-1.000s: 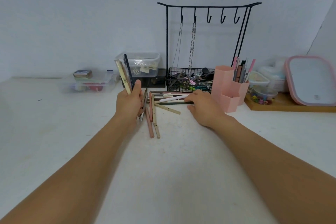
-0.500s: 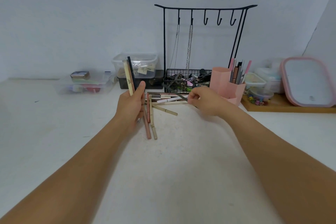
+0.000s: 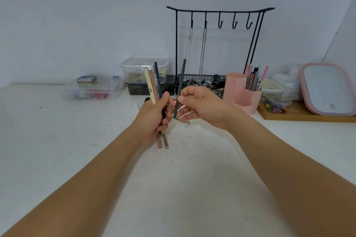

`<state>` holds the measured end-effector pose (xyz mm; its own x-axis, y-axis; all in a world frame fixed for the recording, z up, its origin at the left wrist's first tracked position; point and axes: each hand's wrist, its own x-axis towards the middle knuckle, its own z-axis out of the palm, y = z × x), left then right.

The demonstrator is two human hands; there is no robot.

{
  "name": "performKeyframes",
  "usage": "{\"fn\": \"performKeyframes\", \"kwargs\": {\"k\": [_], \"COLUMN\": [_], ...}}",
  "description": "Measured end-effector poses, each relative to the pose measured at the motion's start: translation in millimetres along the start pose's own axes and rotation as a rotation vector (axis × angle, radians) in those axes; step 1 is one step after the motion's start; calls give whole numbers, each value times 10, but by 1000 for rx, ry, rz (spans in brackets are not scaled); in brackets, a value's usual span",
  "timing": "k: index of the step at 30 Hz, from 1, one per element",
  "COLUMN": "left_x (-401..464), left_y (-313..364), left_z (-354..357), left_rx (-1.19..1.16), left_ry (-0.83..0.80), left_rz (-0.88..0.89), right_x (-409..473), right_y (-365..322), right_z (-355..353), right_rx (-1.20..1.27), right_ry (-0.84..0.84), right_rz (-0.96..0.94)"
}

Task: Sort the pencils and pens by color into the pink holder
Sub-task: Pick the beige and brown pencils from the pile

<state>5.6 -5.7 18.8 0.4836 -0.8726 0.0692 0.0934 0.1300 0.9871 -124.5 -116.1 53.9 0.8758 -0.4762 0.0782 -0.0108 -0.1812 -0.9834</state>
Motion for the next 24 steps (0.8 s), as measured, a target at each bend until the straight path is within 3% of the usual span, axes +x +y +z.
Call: {"fn": "performKeyframes", "kwargs": {"k": [7, 14, 24], "left_x": [-31, -54, -29], "left_y": [19, 23, 6], "left_z": [57, 77, 31], "left_rx": [85, 56, 14], "left_ry": [75, 22, -37], "left_rz": [3, -50, -89], "right_x": [1, 52, 58], "right_y": [10, 128, 198], "right_z": [-29, 103, 109], "right_rx": [-22, -129, -79], "right_ry": [63, 273, 319], "right_rz": [-37, -109, -97]}}
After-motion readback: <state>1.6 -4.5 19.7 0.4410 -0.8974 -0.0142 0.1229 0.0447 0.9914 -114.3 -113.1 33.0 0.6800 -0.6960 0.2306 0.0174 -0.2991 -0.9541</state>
